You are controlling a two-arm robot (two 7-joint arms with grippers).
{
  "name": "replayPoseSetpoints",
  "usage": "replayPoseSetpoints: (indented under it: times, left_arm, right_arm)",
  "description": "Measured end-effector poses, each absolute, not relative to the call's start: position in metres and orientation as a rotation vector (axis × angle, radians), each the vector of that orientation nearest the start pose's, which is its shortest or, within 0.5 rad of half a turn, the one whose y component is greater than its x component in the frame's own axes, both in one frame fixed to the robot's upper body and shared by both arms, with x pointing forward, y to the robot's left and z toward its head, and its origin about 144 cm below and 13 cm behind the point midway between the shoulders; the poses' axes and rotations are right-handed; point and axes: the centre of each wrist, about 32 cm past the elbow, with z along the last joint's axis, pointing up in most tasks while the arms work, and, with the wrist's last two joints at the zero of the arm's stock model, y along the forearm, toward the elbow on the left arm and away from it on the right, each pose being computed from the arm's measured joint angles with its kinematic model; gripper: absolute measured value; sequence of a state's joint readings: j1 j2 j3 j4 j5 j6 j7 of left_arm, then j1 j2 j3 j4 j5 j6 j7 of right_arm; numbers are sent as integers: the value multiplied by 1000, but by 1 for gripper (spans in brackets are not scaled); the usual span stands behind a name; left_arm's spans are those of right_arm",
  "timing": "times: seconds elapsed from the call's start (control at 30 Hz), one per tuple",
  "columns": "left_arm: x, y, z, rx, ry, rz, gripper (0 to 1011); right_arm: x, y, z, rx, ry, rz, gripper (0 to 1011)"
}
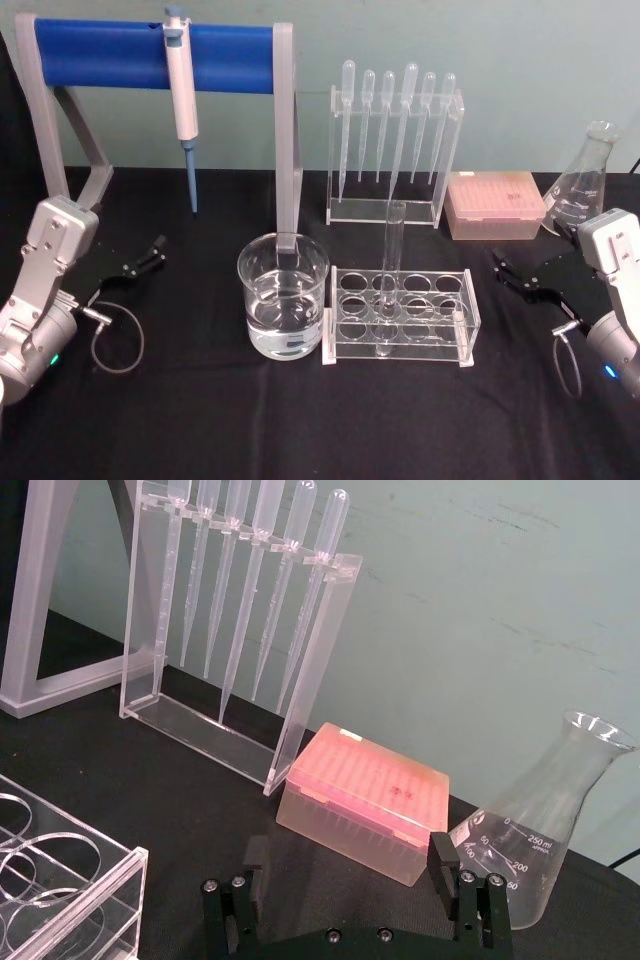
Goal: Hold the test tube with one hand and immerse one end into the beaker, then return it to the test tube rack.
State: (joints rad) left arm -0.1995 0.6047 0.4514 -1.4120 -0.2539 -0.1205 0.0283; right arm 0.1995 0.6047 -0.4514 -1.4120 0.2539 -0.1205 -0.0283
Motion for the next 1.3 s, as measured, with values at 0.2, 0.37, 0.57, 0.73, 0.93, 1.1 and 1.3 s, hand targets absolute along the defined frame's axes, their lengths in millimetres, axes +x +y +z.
replayPoseSetpoints:
  times: [0.2,0.37,0.57,0.73,0.93,1.1,1.3]
  left_arm:
    - [489,310,1140,304,-285,1248,1000]
    - [489,310,1140,304,-285,1248,1000]
    - [489,310,1140,304,-285,1248,1000]
    - [489,310,1140,304,-285,1248,1000]
    - [489,310,1140,304,-285,1248,1000]
    - [489,310,1140,304,-285,1248,1000]
    - [489,310,1140,304,-285,1248,1000]
  right_arm:
    - [489,-310,1140,-304,-285,-1248,1002]
    - [489,-310,1140,-304,-285,-1248,1002]
    - [489,-310,1140,-304,-285,-1248,1002]
    - [489,-310,1140,-304,-285,-1248,1002]
    - [489,-310,1140,-304,-285,-1248,1002]
    - [489,-310,1140,-304,-285,-1248,1002]
    - [489,-310,1140,-304,-285,-1248,1002]
